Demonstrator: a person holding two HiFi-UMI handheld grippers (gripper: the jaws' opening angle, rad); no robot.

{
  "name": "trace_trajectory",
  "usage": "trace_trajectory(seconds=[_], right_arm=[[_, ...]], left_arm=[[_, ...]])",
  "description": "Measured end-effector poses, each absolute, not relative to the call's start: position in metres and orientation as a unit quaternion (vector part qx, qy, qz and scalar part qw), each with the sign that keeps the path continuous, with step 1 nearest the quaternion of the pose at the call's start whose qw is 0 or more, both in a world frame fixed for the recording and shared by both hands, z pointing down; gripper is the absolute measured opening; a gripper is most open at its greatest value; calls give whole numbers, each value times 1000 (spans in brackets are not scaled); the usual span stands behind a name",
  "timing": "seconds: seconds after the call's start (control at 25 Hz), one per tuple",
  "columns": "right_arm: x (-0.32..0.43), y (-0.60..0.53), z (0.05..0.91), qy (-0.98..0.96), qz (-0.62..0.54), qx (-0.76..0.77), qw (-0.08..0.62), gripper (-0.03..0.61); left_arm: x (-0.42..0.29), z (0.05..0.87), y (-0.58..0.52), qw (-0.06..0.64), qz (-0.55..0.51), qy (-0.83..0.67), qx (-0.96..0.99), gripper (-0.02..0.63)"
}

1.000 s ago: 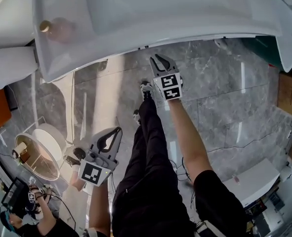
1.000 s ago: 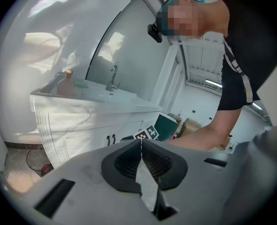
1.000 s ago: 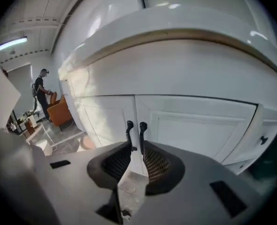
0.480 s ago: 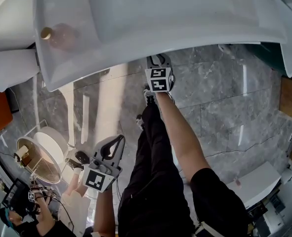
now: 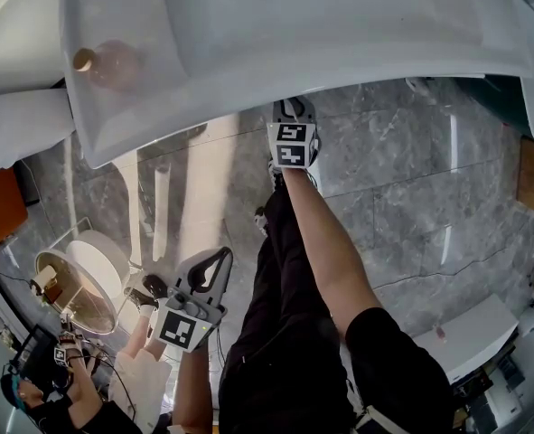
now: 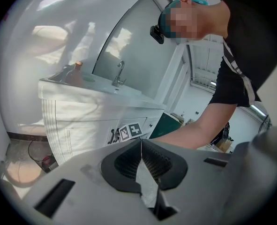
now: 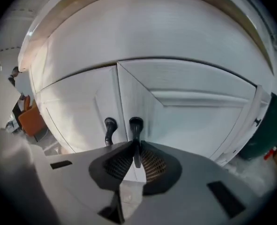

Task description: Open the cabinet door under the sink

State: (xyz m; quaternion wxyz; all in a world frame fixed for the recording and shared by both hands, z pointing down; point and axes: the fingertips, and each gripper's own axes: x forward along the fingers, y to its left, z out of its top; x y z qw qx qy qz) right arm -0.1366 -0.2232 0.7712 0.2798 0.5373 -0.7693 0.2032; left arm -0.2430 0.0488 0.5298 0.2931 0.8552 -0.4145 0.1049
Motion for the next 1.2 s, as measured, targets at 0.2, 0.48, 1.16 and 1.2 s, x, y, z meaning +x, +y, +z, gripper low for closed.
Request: trace_trajectory(seconds=[0.2,0.48,1.16,1.2], right_arm=[[-133,-214,766,-775,204,531,276,101],[-120,-184,765,-771,214,535,270,101],[-87,-138,765,-758,249,546,255,103],[-85,-135,764,-757,252,548,254,103]], left_arm=[[-243,535,52,299,111,-415,852,15],[-236,538,54,297,107,-409,856,15],[-205,535,56,285,109,-374,876,15],[-203,533,55,283,107,-374,877,15]])
